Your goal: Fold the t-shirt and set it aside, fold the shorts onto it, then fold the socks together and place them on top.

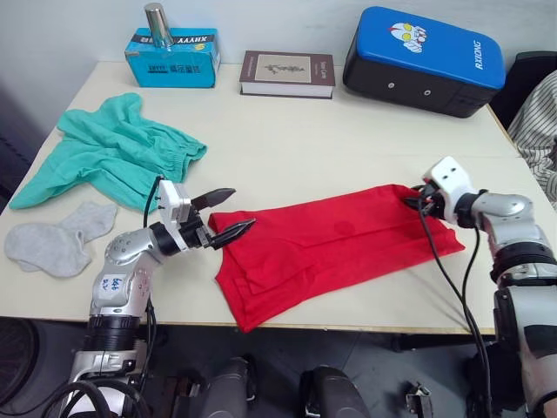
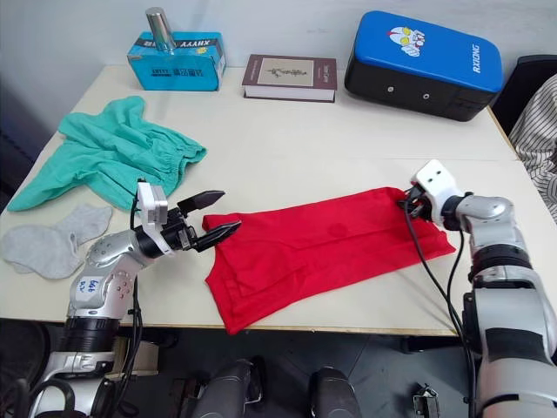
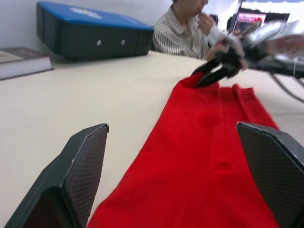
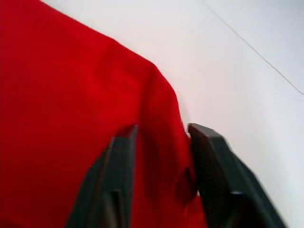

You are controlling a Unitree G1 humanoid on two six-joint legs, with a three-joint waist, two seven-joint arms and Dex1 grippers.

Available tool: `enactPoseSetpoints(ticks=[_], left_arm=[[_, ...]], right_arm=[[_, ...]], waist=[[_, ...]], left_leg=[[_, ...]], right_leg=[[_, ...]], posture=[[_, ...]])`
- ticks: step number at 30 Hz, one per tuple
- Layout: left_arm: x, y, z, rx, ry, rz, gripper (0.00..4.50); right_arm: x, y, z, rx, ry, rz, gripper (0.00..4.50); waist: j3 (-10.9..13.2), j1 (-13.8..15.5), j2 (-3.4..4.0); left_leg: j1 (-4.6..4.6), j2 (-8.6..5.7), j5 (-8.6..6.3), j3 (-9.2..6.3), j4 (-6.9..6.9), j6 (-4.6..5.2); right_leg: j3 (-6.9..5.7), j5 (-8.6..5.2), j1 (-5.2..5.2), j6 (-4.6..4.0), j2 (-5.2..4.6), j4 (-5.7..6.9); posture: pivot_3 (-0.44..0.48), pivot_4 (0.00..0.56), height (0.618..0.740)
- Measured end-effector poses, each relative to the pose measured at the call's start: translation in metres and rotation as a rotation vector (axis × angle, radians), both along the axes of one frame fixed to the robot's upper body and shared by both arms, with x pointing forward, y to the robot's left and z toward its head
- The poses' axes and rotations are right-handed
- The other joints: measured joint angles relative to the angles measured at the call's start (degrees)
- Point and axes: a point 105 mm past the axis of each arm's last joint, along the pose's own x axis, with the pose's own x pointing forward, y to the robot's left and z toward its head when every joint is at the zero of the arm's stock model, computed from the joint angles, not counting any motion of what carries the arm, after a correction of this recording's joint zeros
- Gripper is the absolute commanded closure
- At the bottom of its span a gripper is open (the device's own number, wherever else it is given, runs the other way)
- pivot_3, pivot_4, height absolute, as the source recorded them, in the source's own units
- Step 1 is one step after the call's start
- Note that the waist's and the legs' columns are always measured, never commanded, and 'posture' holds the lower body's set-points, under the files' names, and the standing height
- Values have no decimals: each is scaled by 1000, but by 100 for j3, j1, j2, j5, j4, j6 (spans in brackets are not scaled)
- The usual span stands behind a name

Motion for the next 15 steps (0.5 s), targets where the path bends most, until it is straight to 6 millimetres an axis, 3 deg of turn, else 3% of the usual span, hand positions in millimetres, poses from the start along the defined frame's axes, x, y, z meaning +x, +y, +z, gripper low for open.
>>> enactPoseSetpoints(ticks=[3, 5, 9, 13, 15], left_arm=[[13, 5, -3, 62, 10, 21, 0], [23, 9, -4, 121, 37, 20, 0], [37, 9, -10, 211, 78, -17, 0], [57, -7, -16, 334, 112, -74, 0], [65, -10, -21, 381, 163, -76, 0]], right_arm=[[-18, -27, 12, 134, 11, -75, 596], [-43, -47, 12, 236, 73, -152, 59], [-92, -55, -1, 446, 276, -305, 59], [-121, -38, -4, 615, 393, -400, 59], [-132, -23, -19, 635, 472, -416, 59]], waist=[[0, 30, -1], [0, 80, 0], [0, 129, 1], [-2, 126, -2], [-5, 118, -9]], left_leg=[[-2, 0, 0, -7, -2, -1], [-8, 2, -1, -12, -5, -2], [-10, 4, -3, -12, -6, -6], [-17, 5, -3, -7, -7, -3], [-18, 5, -7, -6, -8, 1]], right_leg=[[-4, 0, 1, 0, 1, 0], [-6, 0, -5, 0, 1, 3], [-8, 0, -9, -1, 3, 0], [-10, 2, -13, -5, 3, -12], [-8, 3, -18, -5, 2, -13]], posture=[[0, 150, 740], [0, 150, 740], [0, 150, 740], [0, 150, 740], [0, 150, 740]])
